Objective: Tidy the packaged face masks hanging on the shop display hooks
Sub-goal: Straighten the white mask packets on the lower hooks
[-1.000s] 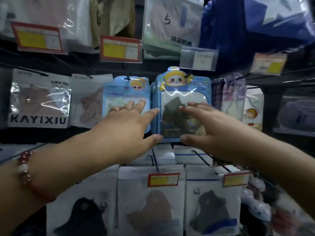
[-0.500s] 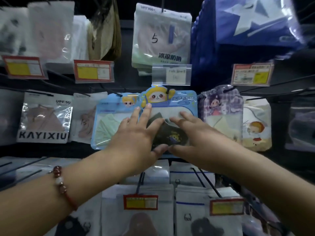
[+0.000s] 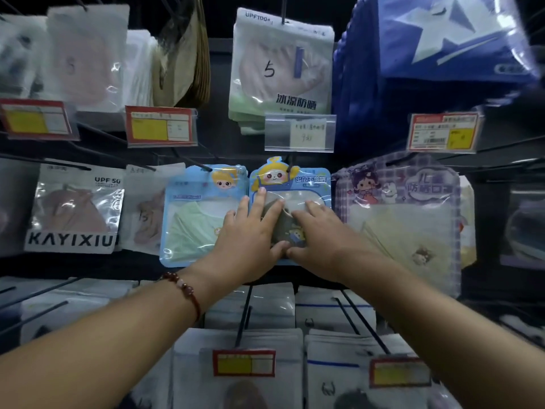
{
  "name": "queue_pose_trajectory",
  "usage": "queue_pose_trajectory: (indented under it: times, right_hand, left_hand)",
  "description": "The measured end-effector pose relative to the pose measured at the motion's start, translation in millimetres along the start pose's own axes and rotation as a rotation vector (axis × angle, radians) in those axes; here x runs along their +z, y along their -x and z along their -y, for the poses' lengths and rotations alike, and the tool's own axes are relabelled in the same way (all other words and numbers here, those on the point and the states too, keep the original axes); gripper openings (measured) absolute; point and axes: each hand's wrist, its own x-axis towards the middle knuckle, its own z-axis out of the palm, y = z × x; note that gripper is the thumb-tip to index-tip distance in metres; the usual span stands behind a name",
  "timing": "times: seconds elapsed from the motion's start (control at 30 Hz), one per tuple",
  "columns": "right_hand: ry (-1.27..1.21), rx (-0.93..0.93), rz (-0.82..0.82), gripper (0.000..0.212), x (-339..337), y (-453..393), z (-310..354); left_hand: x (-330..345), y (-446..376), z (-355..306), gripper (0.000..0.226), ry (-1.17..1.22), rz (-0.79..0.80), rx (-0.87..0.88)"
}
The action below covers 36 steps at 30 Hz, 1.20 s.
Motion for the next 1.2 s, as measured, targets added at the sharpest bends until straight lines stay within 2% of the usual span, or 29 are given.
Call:
queue_pose_trajectory:
  times: [0.1,0.2,0.33,0.47,0.73,0.87,1.0,1.2]
  right_hand:
    - [-0.104,-0.002,-0.057,0.072,5.9,2.9,-3.4]
    - [-0.256,0.080,-0.186,0.073,14.2,6.1,-6.8]
    - [-0.476,0.227,-0.281,0.088,25.2,3.6,-11.0]
    - [-0.661,0.250,-0.287,0.084,34.1,-1.6,-11.3]
    - [-0.485,0.309,-0.246,0.101,45.1,-6.8,-3.5]
    - [-0.281,0.233,-0.235,0.100,41.9,-1.3,-5.2]
    - [-0.067,0.084,-0.225,0.092,31.5,0.6,-3.4]
    - [0.093,-0.052,-0.041,0.093,14.7,-7.0,-5.7]
  left_hand:
    - [8.1,1.8,1.5,0.083,0.108,-0.034,0.005]
    - [12.0,8.9,0.1,0.087,0.341,-0.097,-0.018]
    - [10.1,13.2,-7.8,0.094,0.822,-0.146,-0.187]
    - [13.8,6.4,-12.9,0.094,1.017,-0.188,-0.260]
    - [23.8,0.6,-4.7,0.095,0.924,-0.164,-0.277]
    - [13.7,5.1,1.2,0.094,0.561,-0.158,-0.242]
    - [-1.4,7.3,8.3,0.089,0.346,-0.183,-0.087]
    - [-12.8,4.8,26.3,0.092,0.080,-0.004,0.096]
